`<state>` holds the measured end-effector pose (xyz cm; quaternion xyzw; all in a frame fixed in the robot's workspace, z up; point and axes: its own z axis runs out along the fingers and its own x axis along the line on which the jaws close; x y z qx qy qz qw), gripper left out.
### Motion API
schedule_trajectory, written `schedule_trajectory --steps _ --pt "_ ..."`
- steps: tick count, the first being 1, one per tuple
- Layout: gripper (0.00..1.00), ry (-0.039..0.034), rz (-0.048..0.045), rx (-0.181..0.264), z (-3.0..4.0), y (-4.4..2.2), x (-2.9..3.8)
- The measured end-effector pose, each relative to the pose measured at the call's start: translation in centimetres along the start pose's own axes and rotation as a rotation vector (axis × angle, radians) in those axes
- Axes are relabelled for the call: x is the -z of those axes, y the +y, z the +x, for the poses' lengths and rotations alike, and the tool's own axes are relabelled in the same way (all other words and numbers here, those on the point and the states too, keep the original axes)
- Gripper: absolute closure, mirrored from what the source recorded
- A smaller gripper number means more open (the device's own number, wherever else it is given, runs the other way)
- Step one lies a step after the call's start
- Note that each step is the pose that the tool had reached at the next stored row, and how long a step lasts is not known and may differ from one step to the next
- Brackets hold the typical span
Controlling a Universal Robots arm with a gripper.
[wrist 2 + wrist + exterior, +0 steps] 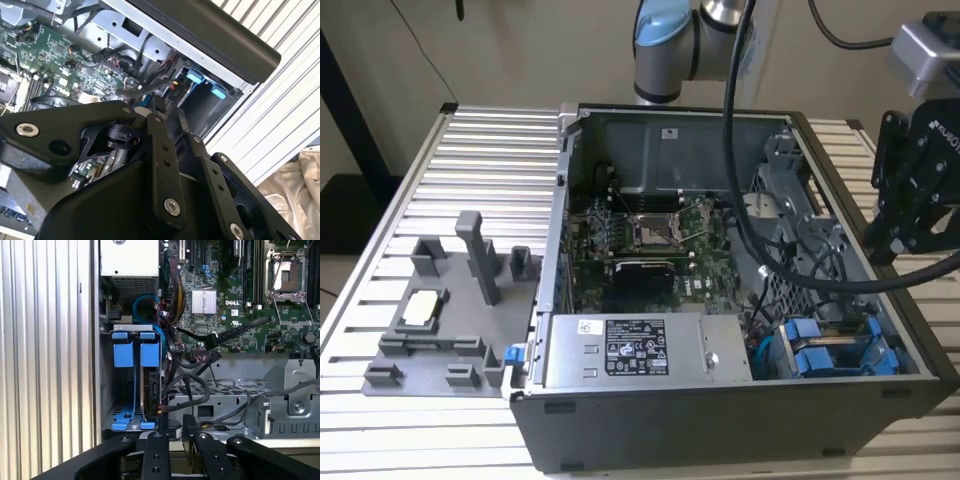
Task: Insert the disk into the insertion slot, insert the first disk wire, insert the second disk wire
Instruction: 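Insert the second disk wire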
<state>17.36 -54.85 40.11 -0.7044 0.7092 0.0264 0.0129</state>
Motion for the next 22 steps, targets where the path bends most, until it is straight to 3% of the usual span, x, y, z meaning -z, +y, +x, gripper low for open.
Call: schedule_trajectory --steps 6,9,11,22 --pt "0.74 0.0 0.0 0.0 -2.31 0.03 -0.14" --pt "0.74 0.0 0.0008 0.0 -2.82 0.29 -0.18" --pt "0.74 -0.0001 0.005 0.0 -2.85 1.06 -0.25" --pt "0.74 0.004 0.051 0.003 -3.13 6.04 -1.06"
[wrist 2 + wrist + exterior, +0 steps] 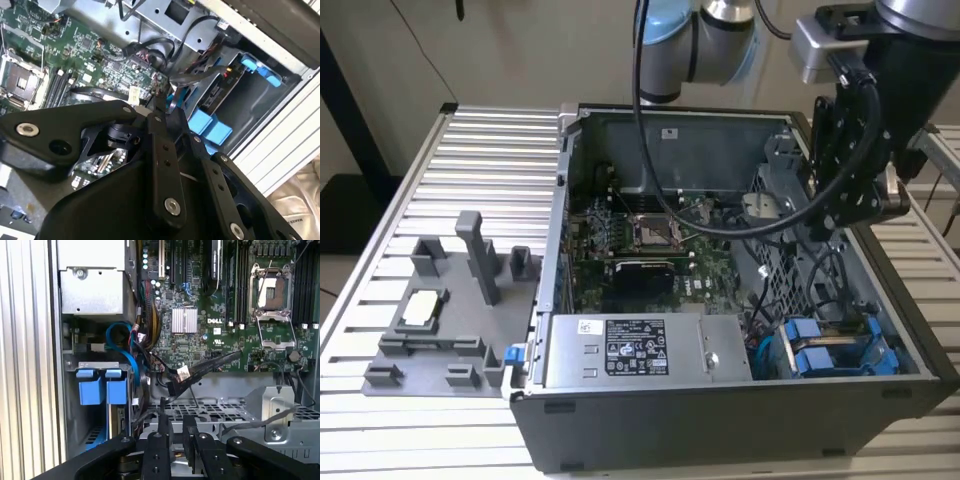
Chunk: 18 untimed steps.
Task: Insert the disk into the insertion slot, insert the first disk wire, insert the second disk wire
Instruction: 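Insert the second disk wire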
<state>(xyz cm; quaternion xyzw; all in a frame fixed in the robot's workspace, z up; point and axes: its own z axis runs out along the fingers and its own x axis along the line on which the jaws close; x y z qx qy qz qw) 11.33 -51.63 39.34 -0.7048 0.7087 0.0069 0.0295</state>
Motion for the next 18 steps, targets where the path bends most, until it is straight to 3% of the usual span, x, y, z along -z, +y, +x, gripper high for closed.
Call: schedule_trajectory --steps 5,11,13,16,18 --pt "0.74 0.0081 0.0107 0.005 -0.28 1.22 -0.34" --pt "0.74 0.0595 0.0131 0.027 -0.71 1.63 -0.56" --pt "0.74 0.0693 0.0169 0.032 -1.07 1.86 -0.74" --pt "0.74 0.0778 0.0248 0.036 -1.75 2.22 -1.1" --pt "0.74 0.0907 0.0289 0.04 -2.03 2.4 -1.23"
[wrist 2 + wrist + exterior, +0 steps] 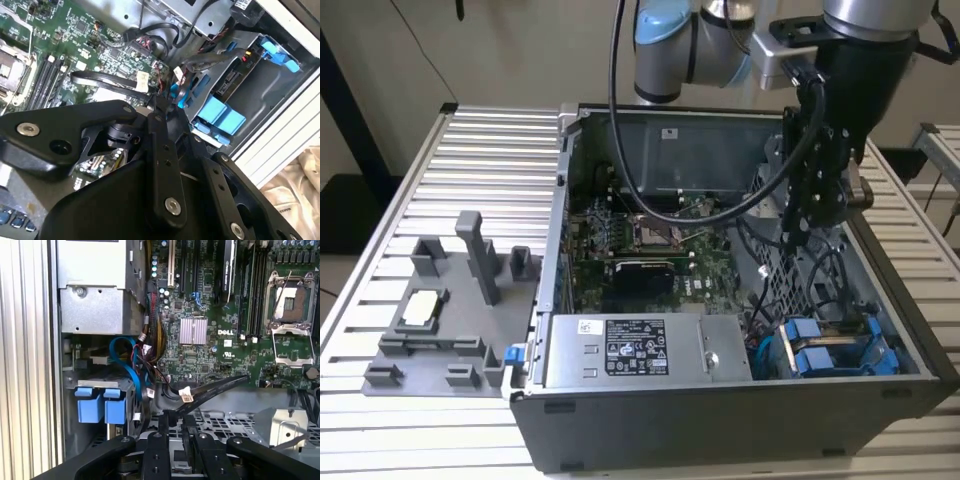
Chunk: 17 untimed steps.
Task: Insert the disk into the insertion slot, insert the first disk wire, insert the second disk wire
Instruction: 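Insert the second disk wire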
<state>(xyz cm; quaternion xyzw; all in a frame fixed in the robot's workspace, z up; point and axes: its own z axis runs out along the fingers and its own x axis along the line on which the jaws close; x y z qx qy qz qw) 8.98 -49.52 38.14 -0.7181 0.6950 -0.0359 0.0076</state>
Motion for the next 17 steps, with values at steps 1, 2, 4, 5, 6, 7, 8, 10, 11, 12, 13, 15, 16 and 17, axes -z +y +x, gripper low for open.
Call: schedule_trajectory --steps 1,2,4,5,6,7,8,10,11,12,13,15,16,17 --pt "0.74 0.0087 0.0014 0.003 -0.1 0.06 -0.03" --pt "0.74 0.0172 0.0031 0.006 -0.21 0.13 -0.06" --pt "0.74 0.0309 0.0079 0.01 -0.47 0.35 -0.16" --pt "0.74 0.0353 0.0114 0.01 -0.6 0.53 -0.23" --pt "0.74 0.0398 0.0154 0.01 -0.73 0.71 -0.29" --pt "0.74 0.0444 0.0195 0.011 -0.86 0.88 -0.34" --pt "0.74 0.0488 0.0245 0.011 -0.98 1.05 -0.39" --pt "0.74 0.06 0.0389 0.011 -1.12 1.35 -0.45" --pt "0.74 0.0676 0.0467 0.011 -1.15 1.48 -0.46" --pt "0.74 0.0746 0.0558 0.011 -1.18 1.63 -0.48" --pt "0.74 0.0801 0.065 0.011 -1.22 1.79 -0.51" --pt "0.74 0.0887 0.0845 0.01 -1.29 2.18 -0.56" --pt "0.74 0.0919 0.0952 0.01 -1.34 2.4 -0.6" --pt "0.74 0.0945 0.1057 0.009 -1.4 2.59 -0.63"
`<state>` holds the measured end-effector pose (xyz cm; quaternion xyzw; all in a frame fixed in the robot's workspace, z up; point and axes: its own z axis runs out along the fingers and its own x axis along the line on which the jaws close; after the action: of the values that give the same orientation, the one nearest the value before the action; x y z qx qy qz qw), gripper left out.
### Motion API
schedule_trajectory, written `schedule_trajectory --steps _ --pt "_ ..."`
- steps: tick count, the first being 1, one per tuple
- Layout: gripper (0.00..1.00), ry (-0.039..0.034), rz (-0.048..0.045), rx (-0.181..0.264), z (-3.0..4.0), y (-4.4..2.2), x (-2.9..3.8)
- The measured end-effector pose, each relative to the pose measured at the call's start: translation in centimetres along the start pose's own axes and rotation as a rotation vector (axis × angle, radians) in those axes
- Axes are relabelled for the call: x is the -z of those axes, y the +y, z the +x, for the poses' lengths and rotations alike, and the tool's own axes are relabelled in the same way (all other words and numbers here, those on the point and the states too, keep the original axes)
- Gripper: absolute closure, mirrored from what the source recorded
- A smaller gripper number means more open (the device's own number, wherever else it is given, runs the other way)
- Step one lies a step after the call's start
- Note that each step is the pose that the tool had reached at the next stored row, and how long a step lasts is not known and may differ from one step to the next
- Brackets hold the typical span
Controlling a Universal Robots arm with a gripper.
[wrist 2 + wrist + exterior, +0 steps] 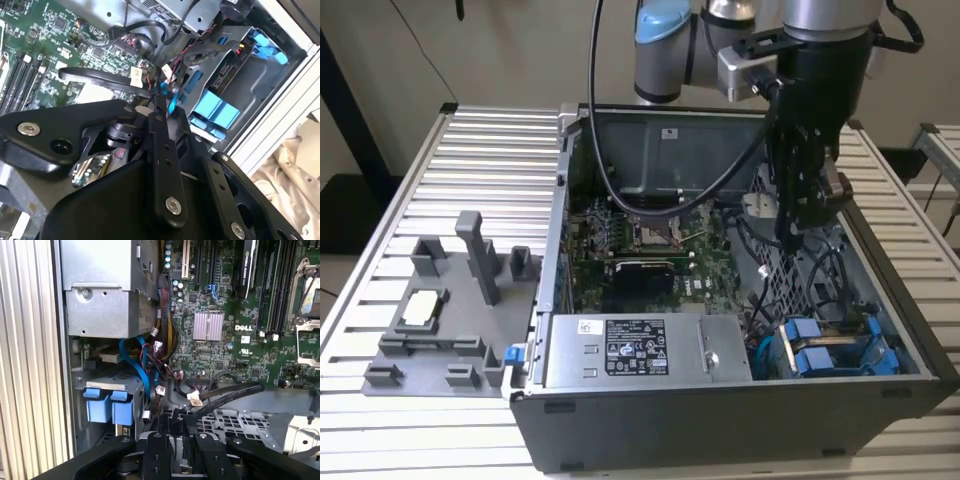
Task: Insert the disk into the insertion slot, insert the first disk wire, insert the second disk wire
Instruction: 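Insert the second disk wire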
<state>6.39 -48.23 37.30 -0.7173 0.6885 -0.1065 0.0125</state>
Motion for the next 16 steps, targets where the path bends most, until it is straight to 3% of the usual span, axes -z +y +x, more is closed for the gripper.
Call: schedule_trajectory --steps 4,10,16 --pt "0.74 0.0091 0.039 -0.004 -0.14 0.55 -0.11" --pt "0.74 0.0116 0.0419 -0.004 -0.18 0.72 -0.26" --pt "0.74 0.0255 0.051 -0.002 -0.32 1.05 -0.85"
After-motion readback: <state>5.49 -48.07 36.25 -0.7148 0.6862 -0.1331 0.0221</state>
